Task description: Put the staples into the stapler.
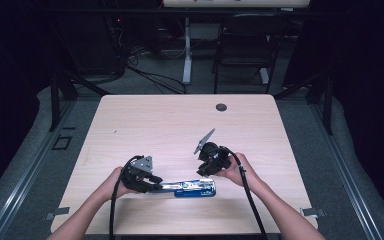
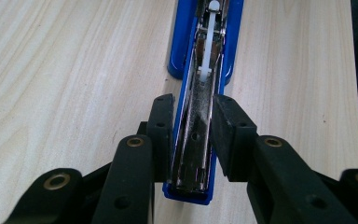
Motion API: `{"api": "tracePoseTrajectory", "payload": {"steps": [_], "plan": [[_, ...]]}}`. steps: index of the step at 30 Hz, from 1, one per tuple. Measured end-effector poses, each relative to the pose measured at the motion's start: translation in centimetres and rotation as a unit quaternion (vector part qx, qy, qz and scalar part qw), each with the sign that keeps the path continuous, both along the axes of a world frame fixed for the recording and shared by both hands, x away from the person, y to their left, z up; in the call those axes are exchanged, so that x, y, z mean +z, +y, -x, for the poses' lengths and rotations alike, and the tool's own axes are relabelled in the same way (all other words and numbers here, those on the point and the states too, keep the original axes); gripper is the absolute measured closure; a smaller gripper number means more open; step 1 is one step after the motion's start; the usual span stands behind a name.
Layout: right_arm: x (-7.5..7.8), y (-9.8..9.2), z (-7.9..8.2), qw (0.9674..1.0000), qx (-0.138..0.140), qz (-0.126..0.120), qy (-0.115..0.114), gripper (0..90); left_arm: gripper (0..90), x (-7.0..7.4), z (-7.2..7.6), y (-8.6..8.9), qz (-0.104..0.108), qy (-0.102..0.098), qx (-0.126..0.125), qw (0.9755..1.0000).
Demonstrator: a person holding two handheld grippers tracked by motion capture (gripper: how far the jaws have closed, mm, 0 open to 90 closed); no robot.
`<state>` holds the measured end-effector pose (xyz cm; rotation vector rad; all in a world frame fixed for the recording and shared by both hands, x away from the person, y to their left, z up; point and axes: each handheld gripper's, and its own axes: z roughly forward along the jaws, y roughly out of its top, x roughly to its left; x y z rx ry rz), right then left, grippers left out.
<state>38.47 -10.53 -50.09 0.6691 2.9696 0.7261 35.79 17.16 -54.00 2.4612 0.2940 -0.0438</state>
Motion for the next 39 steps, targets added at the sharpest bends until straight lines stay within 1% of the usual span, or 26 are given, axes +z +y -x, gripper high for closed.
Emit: {"api": "tracePoseTrajectory", "payload": {"steps": [1,2,3,4,5,6,7,8,9,11,13,14,16,17,19,23,25,29,31,36,39], "plan": [[0.0,0.0,0.0,1.0,0.003,0.004,-0.002,78.2,70.1,0.1,0.0,0.0,-0.007,-0.004,0.001,1.0],[-0.1,0.1,0.1,1.0,0.004,0.001,-0.001,78.2,70.1,0.1,0.0,0.0,-0.007,-0.004,0.002,1.0],[-0.1,0.1,0.1,1.0,0.006,0.0,0.001,78.2,70.1,0.0,0.0,0.0,0.0,0.0,-0.001,1.0],[-0.1,0.1,0.1,0.9999,0.01,0.002,0.002,78.2,70.1,0.0,0.0,0.0,-0.002,0.0,-0.001,1.0],[-0.2,0.2,0.2,0.9999,0.013,0.001,0.001,78.2,70.0,-0.1,0.0,0.0,0.003,-0.001,0.001,1.0],[-0.2,0.2,0.3,0.9999,0.016,-0.002,0.002,78.2,70.0,-0.1,0.0,0.0,0.003,-0.001,0.001,1.0],[-0.3,0.2,0.3,0.9997,0.022,0.001,0.004,78.2,70.0,-0.1,0.0,0.0,0.003,-0.001,0.001,1.0],[-0.4,0.2,0.4,0.9997,0.024,0.004,0.004,78.2,70.0,0.0,-0.1,0.0,-0.001,0.0,-0.001,1.0],[-0.5,0.2,0.4,0.9996,0.026,0.001,0.005,78.2,70.0,0.0,-0.1,0.0,-0.001,0.0,-0.002,1.0],[-0.6,0.2,0.5,0.9995,0.029,0.005,0.006,78.2,69.9,0.0,-0.1,0.0,-0.002,0.0,-0.001,1.0],[-0.6,0.2,0.5,0.9994,0.034,0.004,0.008,78.2,69.9,0.0,-0.1,0.0,0.001,0.0,-0.001,1.0],[-0.6,0.2,0.5,0.9994,0.035,0.004,0.007,78.2,69.9,0.0,-0.2,0.0,0.0,0.002,-0.002,1.0],[-0.6,0.1,0.6,0.9992,0.04,0.001,0.009,78.2,69.6,0.0,-0.2,0.1,-0.006,-0.002,0.001,1.0],[-0.6,0.2,0.6,0.9991,0.042,0.0,0.007,78.2,69.5,0.0,-0.2,0.0,0.0,0.001,0.001,1.0],[-0.7,0.2,0.7,0.9987,0.051,0.0,0.008,78.2,69.4,0.0,-0.2,0.1,0.001,0.003,-0.001,1.0],[-0.9,0.3,0.9,0.9981,0.06,0.005,0.01,78.2,69.3,0.0,-0.2,0.1,0.0,0.002,0.001,1.0],[-1.1,0.3,1.0,0.9975,0.069,0.008,0.012,78.2,69.3,0.0,-0.2,0.1,0.0,0.002,0.001,1.0],[-1.2,0.2,1.0,0.9971,0.074,0.011,0.012,78.2,69.3,0.0,-0.3,0.1,-0.001,0.0,0.003,1.0],[-1.3,0.2,1.1,0.9969,0.077,0.014,0.012,78.2,69.3,0.1,-0.3,0.1,-0.006,-0.002,0.004,1.0],[-1.1,0.1,1.2,0.9964,0.085,0.009,0.005,78.2,69.2,0.1,-0.3,0.1,-0.007,-0.004,0.005,0.9999],[-1.0,0.1,1.3,0.9958,0.091,0.003,0.007,78.2,69.3,0.1,-0.3,0.1,-0.007,-0.005,0.006,0.9999]]}}
